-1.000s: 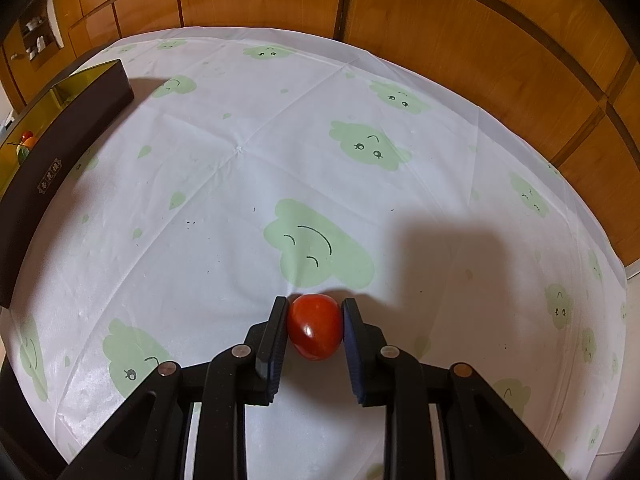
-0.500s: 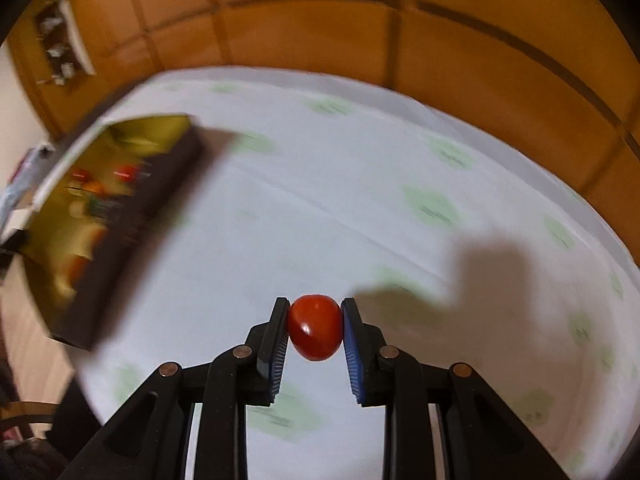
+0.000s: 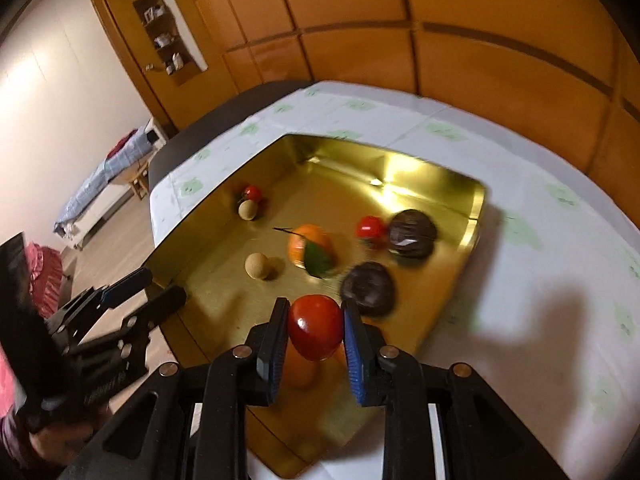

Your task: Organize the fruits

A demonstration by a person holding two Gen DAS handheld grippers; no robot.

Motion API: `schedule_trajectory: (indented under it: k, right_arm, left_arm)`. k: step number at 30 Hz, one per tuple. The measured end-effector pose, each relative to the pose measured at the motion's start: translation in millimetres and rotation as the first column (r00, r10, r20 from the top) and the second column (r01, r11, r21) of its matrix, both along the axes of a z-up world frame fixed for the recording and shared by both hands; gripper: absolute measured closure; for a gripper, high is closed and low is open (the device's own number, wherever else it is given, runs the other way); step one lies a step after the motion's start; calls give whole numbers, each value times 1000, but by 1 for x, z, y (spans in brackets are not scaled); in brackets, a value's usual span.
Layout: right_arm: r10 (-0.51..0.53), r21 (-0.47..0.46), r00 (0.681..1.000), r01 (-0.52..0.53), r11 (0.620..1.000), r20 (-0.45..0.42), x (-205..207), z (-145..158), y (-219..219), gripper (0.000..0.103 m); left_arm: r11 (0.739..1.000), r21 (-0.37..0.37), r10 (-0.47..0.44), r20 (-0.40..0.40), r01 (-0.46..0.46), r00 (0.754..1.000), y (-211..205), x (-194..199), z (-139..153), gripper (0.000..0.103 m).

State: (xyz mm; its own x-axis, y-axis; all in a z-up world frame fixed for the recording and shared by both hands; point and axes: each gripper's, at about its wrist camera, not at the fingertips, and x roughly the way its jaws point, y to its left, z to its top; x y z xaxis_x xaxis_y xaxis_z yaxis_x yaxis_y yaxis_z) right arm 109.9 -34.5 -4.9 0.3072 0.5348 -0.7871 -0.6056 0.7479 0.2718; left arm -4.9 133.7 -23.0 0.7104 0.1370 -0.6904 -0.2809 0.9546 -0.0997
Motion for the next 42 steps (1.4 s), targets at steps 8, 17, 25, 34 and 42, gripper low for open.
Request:
schedule_trajectory:
  k: [8,17,25,34,42]
  right_arm:
    - [40,-103,999,-42,994,-26,9,-36,45,77]
    - [-18,-95,997,11,995,-72,19,-50,36,71]
    - [-121,8,992,121,993,-19,6,-23,3,71]
    - [-262,23,960,261,965,101,-31,-3,-28,71]
    - [-359,-28,908,373,927,215,-75,-7,-53,70]
  left_arm:
    - [999,-27,18,-16,-18,1000,9,1,-9,44]
    - [999,-31,11,-23,-12,1000,8,1,-11,44]
    - [1000,-17,-4,-15,4,1000,0,-1,-8,40]
    - [999,17,-40,17,39,999,-18,-7,0,23]
    - [999,32,-36,75,34,997,-37,-22,15,0]
